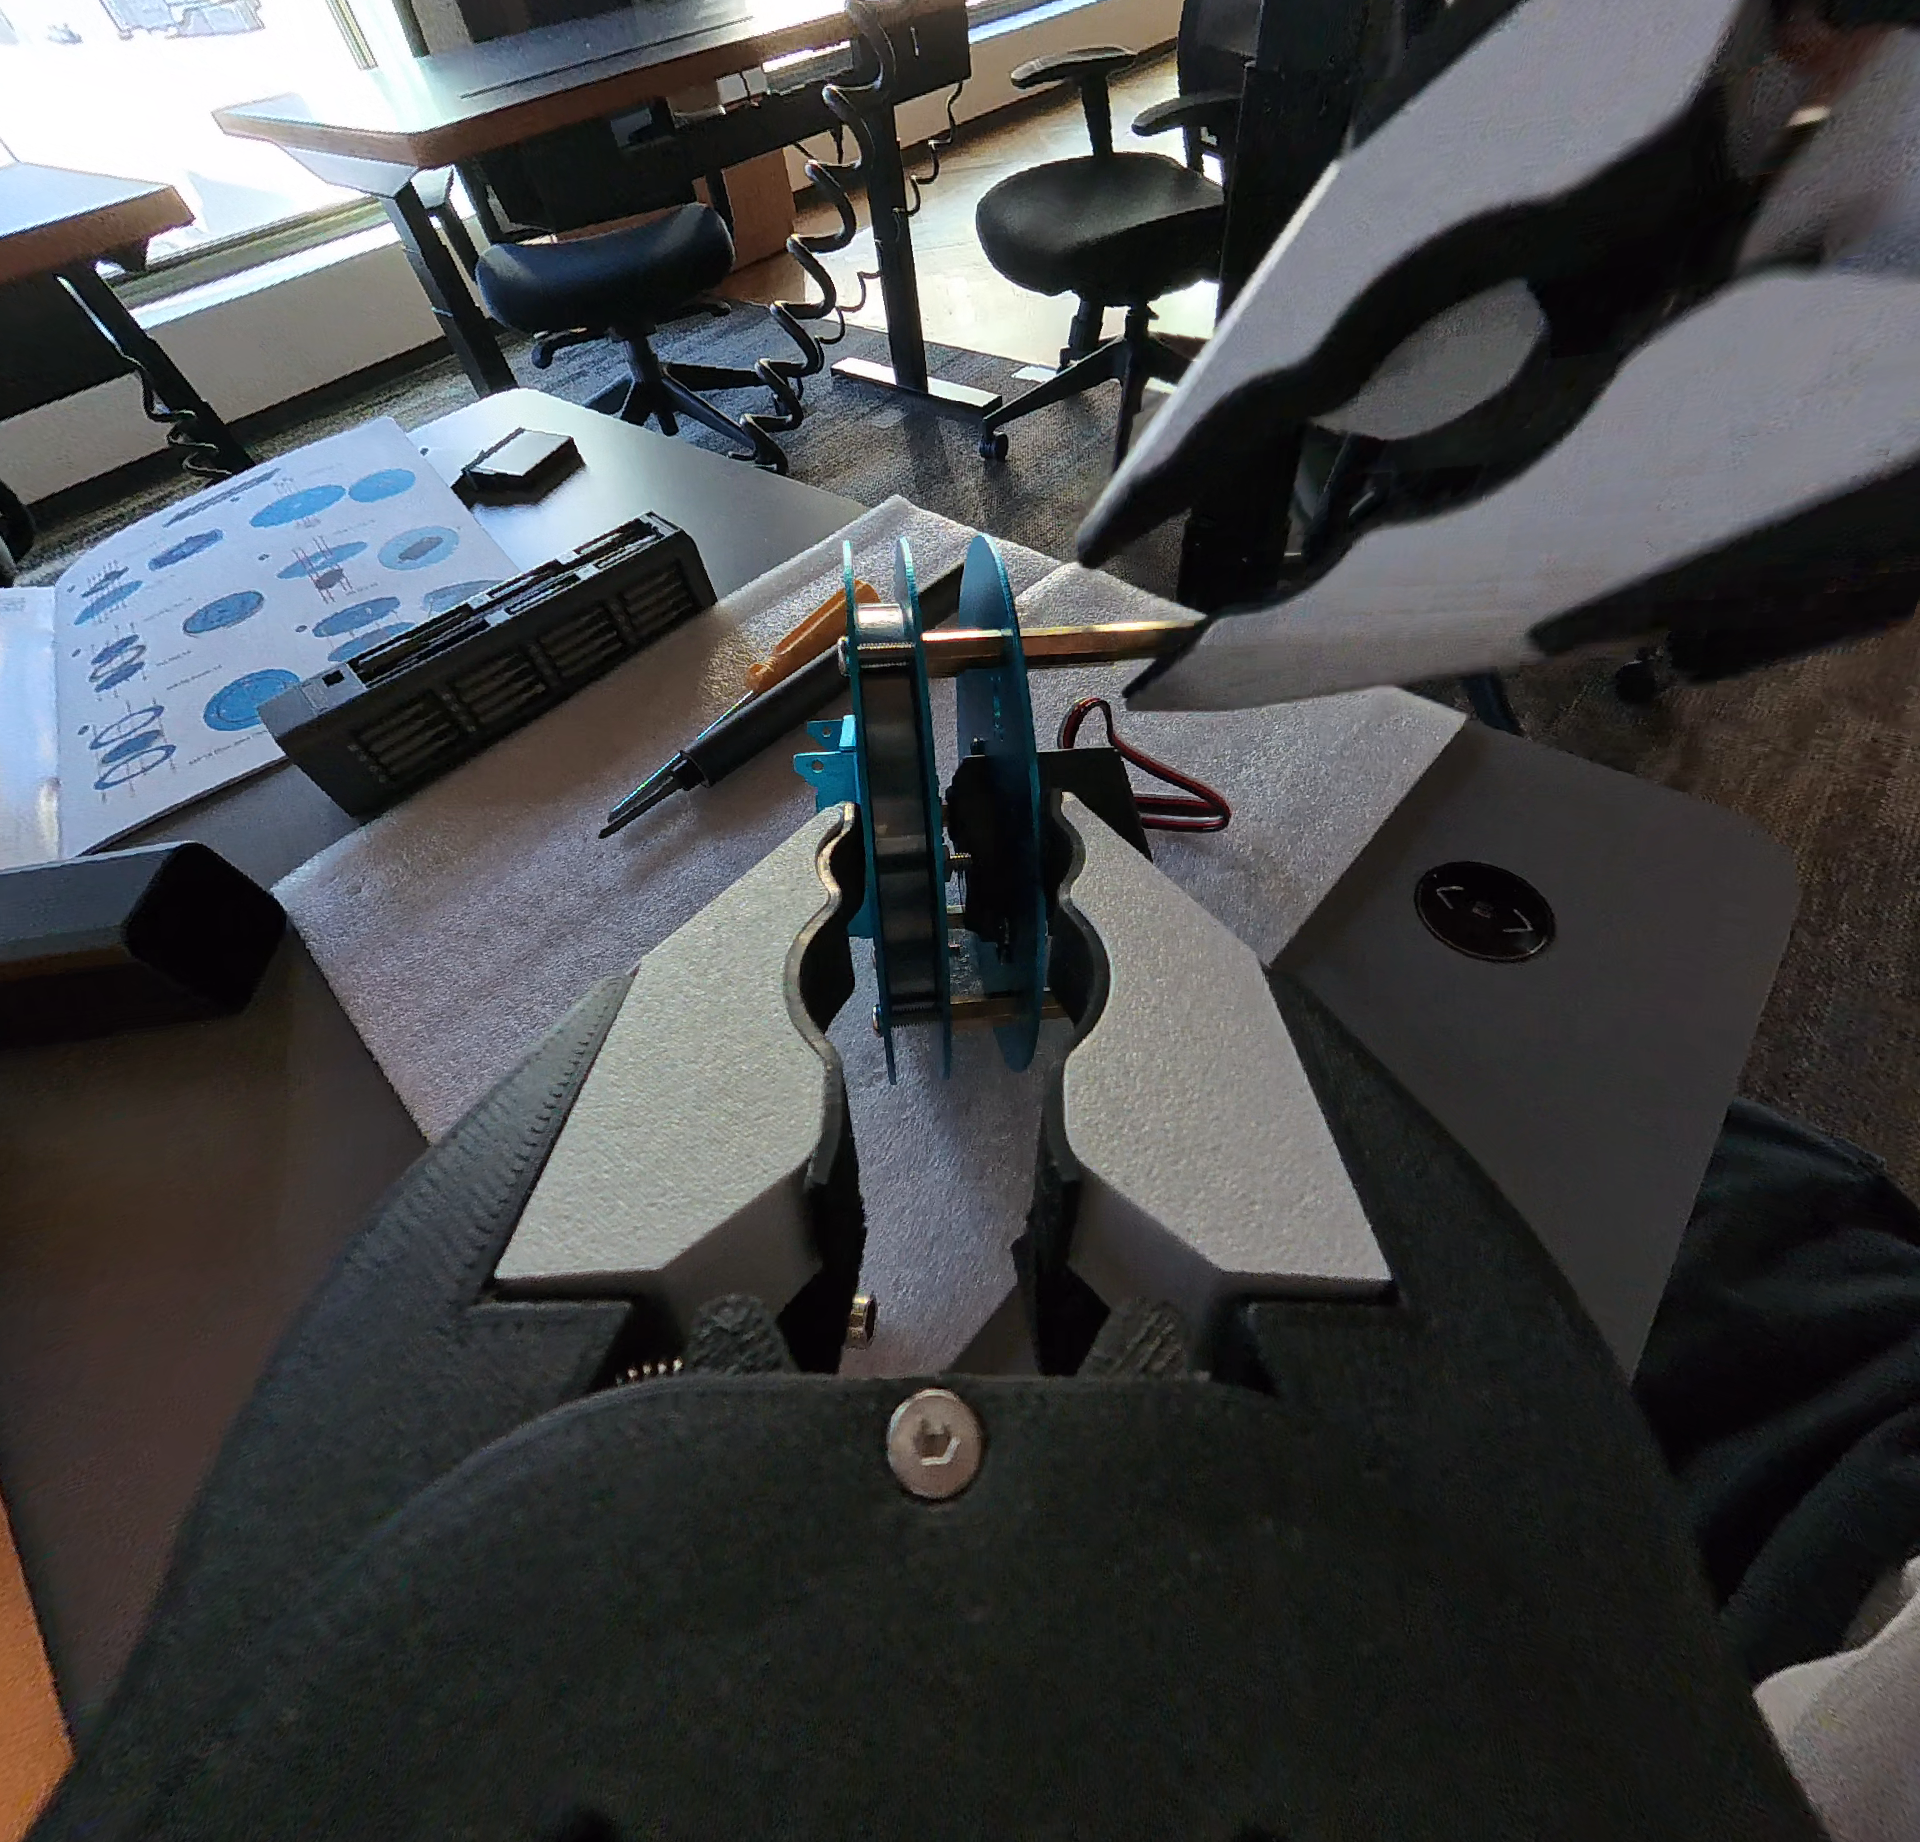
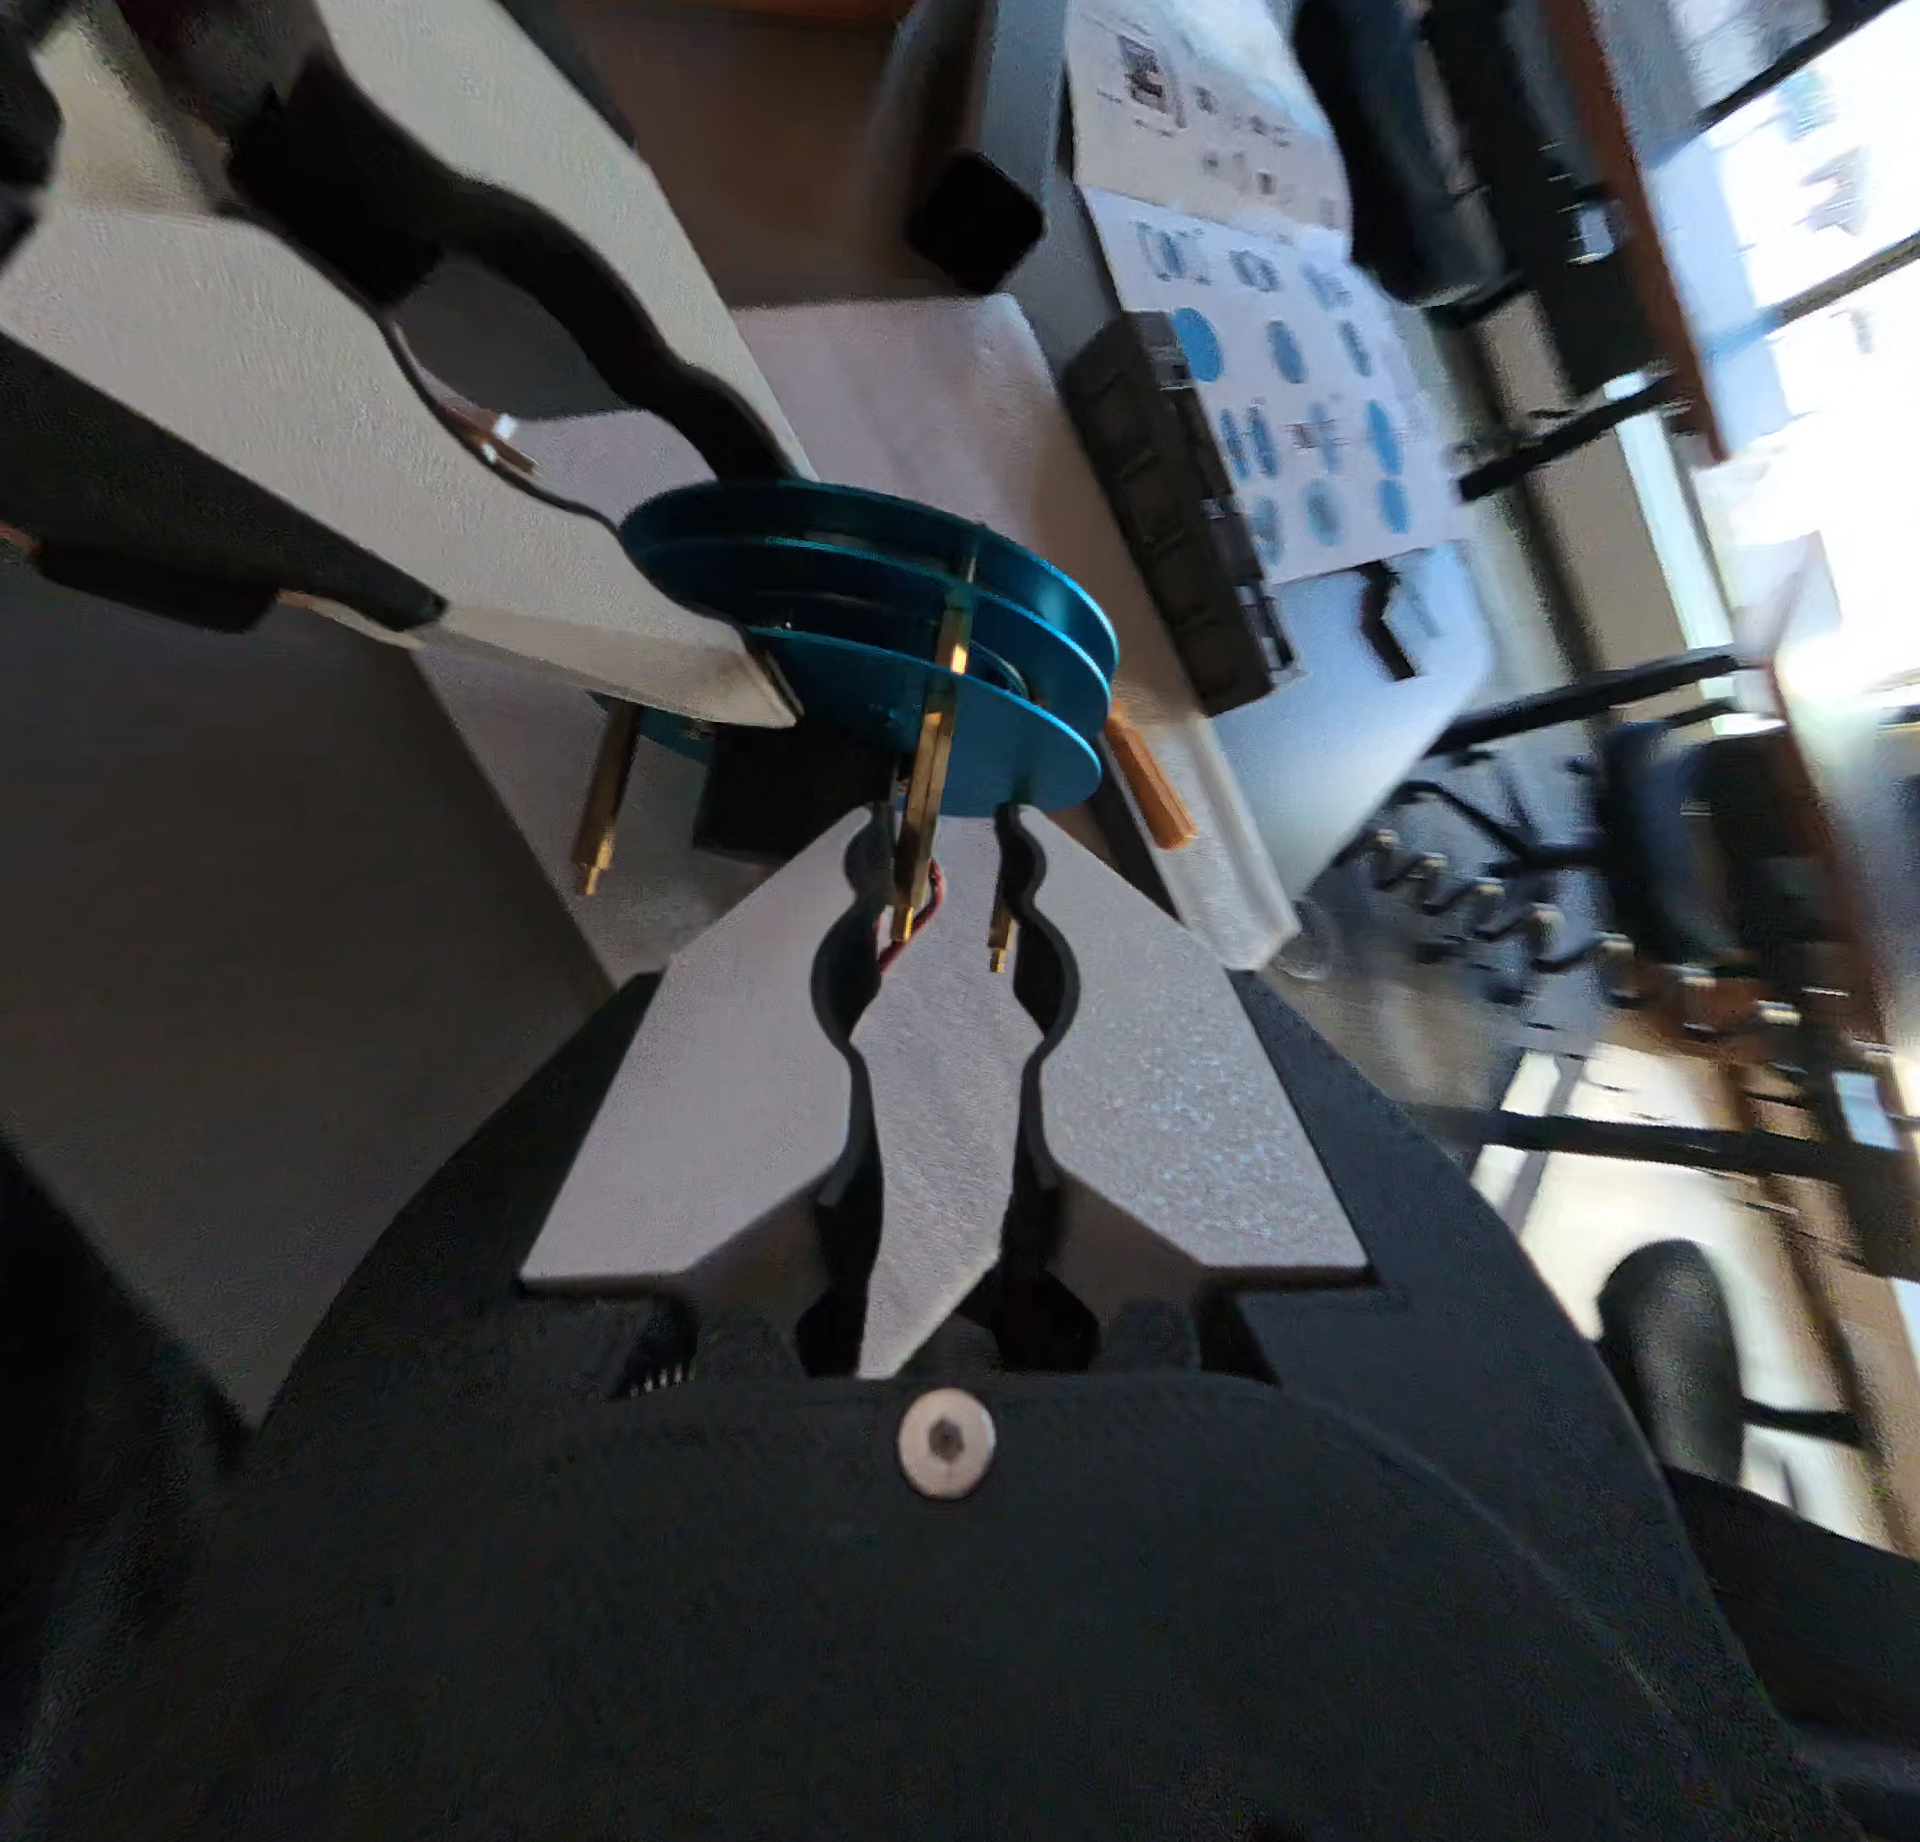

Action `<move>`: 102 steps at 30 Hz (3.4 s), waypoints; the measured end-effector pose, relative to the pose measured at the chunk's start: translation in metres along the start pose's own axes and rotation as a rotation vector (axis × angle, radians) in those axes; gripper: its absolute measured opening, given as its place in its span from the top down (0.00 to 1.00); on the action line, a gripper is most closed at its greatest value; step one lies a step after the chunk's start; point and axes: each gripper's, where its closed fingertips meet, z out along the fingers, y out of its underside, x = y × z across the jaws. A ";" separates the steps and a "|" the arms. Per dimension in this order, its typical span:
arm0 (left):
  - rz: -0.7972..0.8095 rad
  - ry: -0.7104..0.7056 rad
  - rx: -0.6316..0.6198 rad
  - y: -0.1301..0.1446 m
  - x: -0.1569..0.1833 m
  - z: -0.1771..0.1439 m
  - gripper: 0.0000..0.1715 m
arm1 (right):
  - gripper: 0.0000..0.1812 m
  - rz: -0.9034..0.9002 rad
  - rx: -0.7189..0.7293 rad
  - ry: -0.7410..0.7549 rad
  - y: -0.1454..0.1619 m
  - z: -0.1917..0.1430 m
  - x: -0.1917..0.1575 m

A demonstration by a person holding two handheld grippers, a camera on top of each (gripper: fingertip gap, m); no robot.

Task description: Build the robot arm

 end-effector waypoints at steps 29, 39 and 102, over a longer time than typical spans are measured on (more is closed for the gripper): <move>-0.002 -0.017 0.003 0.000 -0.003 0.002 0.81 | 0.93 0.045 -0.059 -0.125 -0.010 0.007 0.000; -0.010 -0.033 -0.002 -0.003 -0.004 0.005 0.81 | 0.97 0.047 -0.202 -0.086 -0.006 0.016 0.001; -0.533 0.233 -0.175 0.003 -0.075 0.032 0.81 | 0.97 0.773 0.150 -0.411 0.028 0.067 -0.035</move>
